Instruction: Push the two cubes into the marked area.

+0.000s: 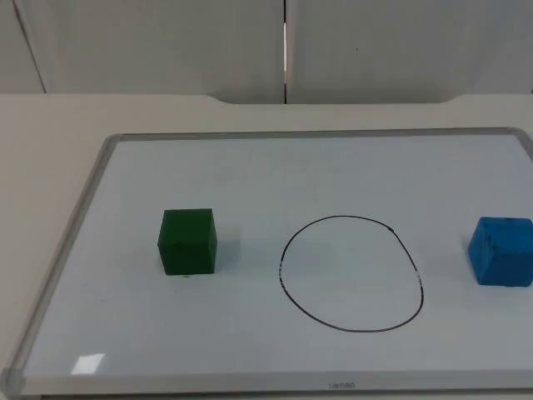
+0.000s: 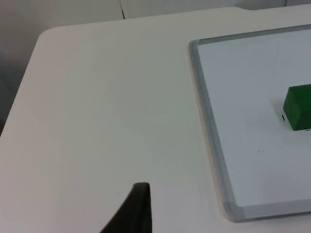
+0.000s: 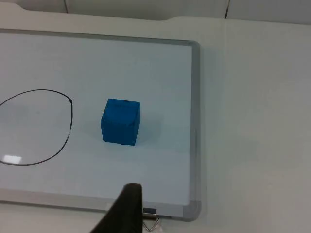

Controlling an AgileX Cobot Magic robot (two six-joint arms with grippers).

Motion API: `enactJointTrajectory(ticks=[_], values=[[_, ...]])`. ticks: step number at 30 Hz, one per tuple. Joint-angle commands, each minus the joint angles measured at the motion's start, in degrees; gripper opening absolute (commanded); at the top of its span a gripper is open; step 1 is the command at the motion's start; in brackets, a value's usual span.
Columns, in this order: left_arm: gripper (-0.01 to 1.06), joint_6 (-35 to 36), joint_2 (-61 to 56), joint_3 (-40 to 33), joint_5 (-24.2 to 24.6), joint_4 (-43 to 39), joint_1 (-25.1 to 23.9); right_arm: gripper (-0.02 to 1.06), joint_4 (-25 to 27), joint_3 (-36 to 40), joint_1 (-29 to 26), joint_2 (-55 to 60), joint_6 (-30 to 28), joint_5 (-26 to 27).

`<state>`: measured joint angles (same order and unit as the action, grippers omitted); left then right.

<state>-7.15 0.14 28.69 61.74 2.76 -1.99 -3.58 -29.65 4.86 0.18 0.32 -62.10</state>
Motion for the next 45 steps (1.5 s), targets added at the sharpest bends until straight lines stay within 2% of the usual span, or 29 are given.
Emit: enactJointTrajectory(ticks=[1, 11, 24, 34, 37, 42, 45], values=[[1.05, -0.09, -0.14, 0.76, -0.56, -0.25, -0.25, 1.05, -0.29, 0.15, -0.23, -0.18, 0.01, 0.37], [1.05, -0.09, 7.67, 5.54, -4.15, 0.67, -0.25, 1.05, -0.3, 0.15, -0.11, -0.18, 0.01, 0.37], [1.05, -0.09, 20.67, 5.9, -9.19, 3.58, -0.25, 1.05, -0.3, 0.15, -0.11, -0.18, 0.01, 0.37], [1.05, -7.04, 30.0, 5.9, -12.51, 13.25, -0.25, 1.05, -0.3, 0.15, -0.11, -0.18, 0.01, 0.37], [1.05, -11.84, 33.14, 5.9, -13.17, 17.15, -0.25, 1.05, -0.3, 0.15, -0.11, -0.18, 0.01, 0.37], [1.03, -15.73, 35.79, 5.9, -14.09, 21.54, -0.25, 1.05, -0.3, 0.15, -0.11, -0.18, 0.01, 0.37], [0.89, -17.96, 39.07, 5.9, -15.51, 25.93, -0.25, 1.05, -0.3, 0.15, -0.11, -0.18, 0.01, 0.37]])
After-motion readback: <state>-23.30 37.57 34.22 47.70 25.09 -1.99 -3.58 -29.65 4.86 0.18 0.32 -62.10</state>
